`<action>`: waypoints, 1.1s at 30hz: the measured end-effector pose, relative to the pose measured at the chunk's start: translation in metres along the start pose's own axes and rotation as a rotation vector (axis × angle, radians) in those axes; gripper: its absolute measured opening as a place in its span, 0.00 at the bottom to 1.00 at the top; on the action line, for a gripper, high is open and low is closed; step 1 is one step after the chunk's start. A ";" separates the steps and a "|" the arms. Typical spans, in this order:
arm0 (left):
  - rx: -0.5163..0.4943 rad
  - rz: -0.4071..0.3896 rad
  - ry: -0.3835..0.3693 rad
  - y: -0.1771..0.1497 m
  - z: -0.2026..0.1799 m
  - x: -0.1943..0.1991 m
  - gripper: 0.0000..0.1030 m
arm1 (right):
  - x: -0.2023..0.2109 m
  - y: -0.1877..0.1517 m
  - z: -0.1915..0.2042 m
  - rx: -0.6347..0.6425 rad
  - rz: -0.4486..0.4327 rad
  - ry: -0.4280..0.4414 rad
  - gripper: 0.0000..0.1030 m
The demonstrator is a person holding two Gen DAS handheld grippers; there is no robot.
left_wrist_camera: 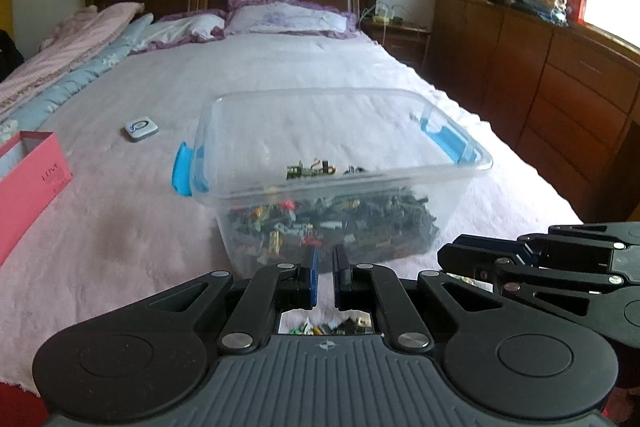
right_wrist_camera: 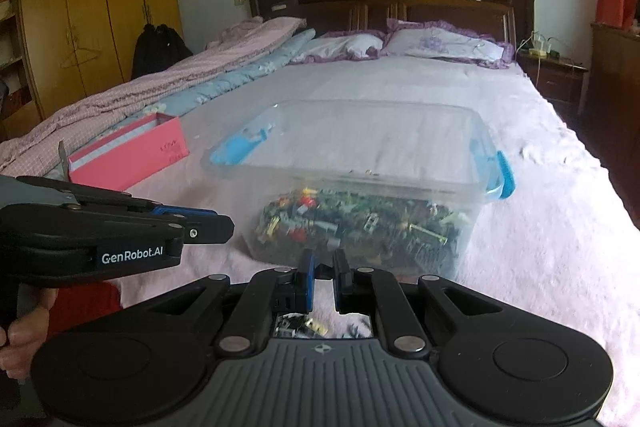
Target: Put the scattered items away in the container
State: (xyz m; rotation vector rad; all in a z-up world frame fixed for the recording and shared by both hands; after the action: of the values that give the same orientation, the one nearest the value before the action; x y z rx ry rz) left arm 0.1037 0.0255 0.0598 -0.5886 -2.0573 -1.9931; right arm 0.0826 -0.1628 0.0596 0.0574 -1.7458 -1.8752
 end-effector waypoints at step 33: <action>-0.117 0.065 -0.011 -0.056 -0.016 0.040 0.14 | 0.023 -0.016 -0.001 0.008 -0.002 -0.026 0.10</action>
State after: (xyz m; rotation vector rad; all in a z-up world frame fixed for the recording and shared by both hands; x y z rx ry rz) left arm 0.0417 0.0152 0.0268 -0.6819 -1.9119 -2.0877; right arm 0.0582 -0.1739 0.0523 0.0378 -1.7714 -1.8786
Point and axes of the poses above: each gripper's, at about its wrist camera, not at the fingertips, and x roughly against the way its jaws point, z to its left, y to its top, the point moved 3 cm from there along -x, roughly the way its jaws point, and after that the axes turned 14 degrees about -z, right-handed, at the moved point
